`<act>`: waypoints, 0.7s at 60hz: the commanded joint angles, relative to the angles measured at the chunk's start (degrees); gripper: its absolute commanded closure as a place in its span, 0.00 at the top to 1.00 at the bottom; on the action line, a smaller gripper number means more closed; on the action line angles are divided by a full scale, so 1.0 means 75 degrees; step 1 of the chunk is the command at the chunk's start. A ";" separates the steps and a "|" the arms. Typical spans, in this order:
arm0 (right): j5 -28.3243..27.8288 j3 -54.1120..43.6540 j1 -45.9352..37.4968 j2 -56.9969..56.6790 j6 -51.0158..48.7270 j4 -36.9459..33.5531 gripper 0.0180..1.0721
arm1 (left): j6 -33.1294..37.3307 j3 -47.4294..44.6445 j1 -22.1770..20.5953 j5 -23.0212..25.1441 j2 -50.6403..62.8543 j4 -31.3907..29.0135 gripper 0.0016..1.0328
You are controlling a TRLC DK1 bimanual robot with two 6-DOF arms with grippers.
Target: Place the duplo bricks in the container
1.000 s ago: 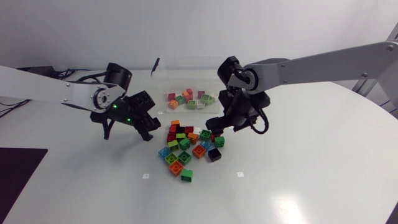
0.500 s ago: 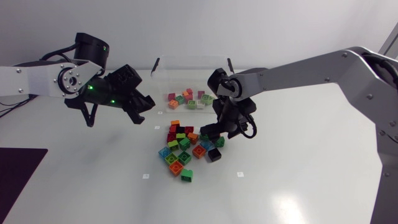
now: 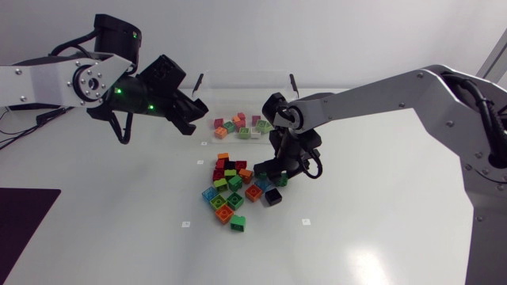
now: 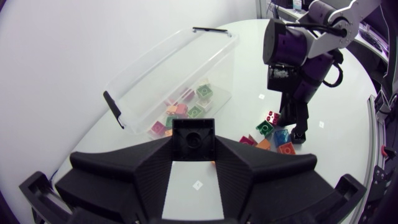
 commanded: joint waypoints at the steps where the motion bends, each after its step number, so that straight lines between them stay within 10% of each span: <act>1: 0.0108 0.0134 0.0004 0.0224 0.0179 0.0035 0.39 | -0.0321 0.0454 -0.0062 0.0024 0.0165 0.0156 0.26; 42: 0.0014 0.0181 -0.0605 -0.1405 -0.0208 -0.0422 0.27 | -0.1575 0.2985 -0.0179 0.0024 0.2649 0.0836 0.27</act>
